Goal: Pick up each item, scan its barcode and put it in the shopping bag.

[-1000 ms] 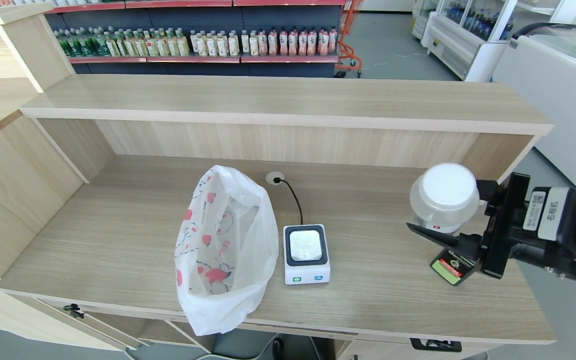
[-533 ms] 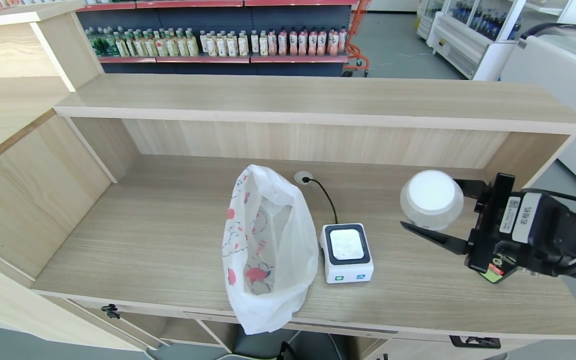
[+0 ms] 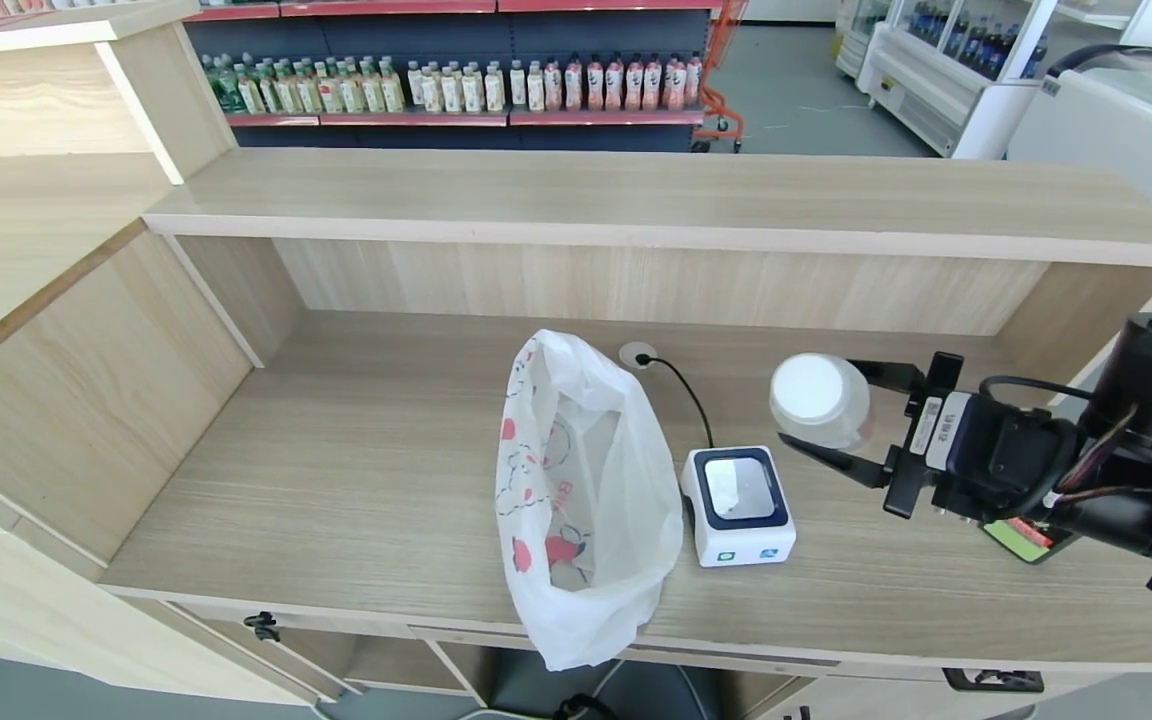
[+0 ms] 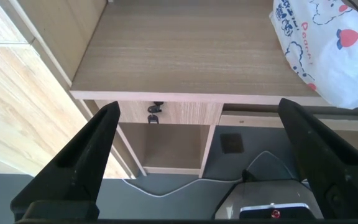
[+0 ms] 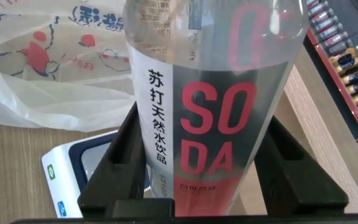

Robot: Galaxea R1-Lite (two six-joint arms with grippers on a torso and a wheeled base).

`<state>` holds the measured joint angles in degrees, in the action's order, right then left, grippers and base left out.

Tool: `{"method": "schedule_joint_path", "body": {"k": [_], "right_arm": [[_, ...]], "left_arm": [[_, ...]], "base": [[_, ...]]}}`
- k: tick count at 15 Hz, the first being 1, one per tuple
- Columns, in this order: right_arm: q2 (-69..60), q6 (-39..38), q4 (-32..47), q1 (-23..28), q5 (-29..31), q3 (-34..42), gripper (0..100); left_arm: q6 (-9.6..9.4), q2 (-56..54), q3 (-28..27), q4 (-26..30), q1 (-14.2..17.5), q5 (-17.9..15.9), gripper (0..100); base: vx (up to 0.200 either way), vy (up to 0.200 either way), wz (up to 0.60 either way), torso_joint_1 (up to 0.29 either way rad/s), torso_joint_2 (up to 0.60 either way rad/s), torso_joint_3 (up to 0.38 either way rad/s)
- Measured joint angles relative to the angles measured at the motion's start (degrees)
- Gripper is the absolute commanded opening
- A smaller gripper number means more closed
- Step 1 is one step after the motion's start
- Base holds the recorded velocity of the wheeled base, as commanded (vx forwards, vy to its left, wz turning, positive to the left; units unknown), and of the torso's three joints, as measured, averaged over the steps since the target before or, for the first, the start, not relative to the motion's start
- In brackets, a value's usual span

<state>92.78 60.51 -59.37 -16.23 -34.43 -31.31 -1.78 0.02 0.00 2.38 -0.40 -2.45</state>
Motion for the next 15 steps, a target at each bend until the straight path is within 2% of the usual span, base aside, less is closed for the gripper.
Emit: {"method": "schedule_joint_path", "body": {"k": [8,12,15], "right_arm": [[4.57,1.80,-0.65,1.49,-0.13,-0.48,0],[8.97,9.61,-3.10,2.61,-3.40,-3.10,0],[12.37,11.80,-3.28,3.08,-4.55,-4.69,0]], "left_arm": [[0.06,0.00,0.00,-0.02,0.00,0.00,100],[0.09,0.00,0.00,0.00,-0.04,0.00,100],[0.11,0.00,0.00,-0.02,-0.04,0.00,100]], "base": [[0.000,0.000,0.00,0.000,0.00,0.000],[0.000,0.000,0.00,0.000,0.00,0.000],[0.000,0.000,0.00,0.000,0.00,0.000]]}}
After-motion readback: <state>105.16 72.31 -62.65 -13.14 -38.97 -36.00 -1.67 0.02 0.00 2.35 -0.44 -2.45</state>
